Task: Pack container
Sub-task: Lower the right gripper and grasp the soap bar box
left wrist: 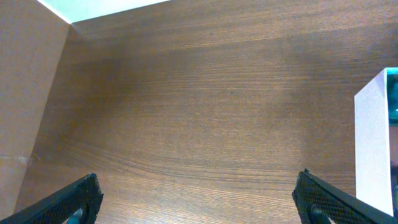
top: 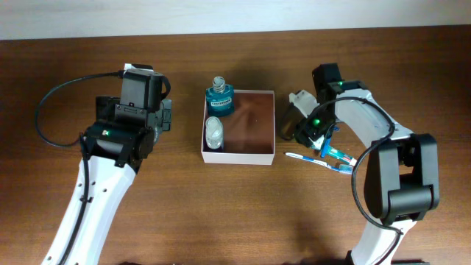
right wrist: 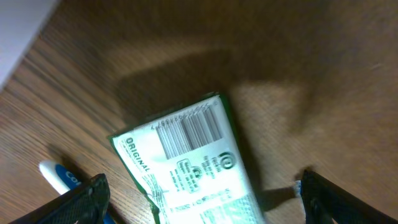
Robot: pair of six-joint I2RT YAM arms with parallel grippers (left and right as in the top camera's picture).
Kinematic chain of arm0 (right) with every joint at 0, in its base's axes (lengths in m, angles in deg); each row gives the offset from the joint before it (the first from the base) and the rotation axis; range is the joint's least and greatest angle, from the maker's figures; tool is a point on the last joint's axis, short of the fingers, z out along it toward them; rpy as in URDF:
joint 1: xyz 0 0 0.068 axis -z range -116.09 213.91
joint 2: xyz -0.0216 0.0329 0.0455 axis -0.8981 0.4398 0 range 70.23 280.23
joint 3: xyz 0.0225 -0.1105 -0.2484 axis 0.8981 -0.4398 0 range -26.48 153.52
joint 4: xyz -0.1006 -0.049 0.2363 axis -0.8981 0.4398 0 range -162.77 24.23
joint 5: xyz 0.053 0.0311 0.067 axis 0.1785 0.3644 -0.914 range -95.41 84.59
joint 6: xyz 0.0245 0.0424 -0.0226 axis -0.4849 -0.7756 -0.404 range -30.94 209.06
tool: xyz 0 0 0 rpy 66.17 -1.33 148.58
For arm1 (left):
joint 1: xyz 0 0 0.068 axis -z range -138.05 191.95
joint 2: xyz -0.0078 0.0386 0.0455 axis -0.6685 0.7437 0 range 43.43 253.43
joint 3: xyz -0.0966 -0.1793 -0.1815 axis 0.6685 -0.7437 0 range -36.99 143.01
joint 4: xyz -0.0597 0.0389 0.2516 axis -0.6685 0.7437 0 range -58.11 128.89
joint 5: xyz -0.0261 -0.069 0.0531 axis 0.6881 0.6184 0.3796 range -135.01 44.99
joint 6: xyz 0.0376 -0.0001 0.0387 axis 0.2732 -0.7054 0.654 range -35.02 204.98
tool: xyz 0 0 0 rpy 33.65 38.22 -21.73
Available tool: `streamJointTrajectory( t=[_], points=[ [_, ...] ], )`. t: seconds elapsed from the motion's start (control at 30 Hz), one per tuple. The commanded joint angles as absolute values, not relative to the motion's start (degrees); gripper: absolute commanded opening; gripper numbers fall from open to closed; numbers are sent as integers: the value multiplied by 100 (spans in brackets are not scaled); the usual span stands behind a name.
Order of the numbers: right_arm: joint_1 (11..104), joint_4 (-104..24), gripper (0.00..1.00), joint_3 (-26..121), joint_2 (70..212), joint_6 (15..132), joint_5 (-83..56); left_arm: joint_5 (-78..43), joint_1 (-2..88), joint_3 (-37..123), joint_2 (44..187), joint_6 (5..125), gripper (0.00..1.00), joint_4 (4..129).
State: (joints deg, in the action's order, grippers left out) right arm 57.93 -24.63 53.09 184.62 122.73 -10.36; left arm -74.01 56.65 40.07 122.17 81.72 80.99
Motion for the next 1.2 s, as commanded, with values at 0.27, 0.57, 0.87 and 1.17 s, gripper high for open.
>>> streamJointTrajectory(
  t=[0.27,0.57,0.87,1.17],
  points=[
    [5797,-2520,57,5206,18514,12264,-964,-7479,5652,4085,12206,8158,99,8099],
    [5797,-2507,73,5204,18514,12011,-966,-7479,5652,4085,12206,8158,99,8099],
    [5797,-2658,67,5046,18514,12006,-966,-7481,5652,4085,12206,8158,99,8099],
    [5797,-2782,52,4959,18514,12004,-962,-7479,5652,4085,12206,8158,99,8099]
  ],
)
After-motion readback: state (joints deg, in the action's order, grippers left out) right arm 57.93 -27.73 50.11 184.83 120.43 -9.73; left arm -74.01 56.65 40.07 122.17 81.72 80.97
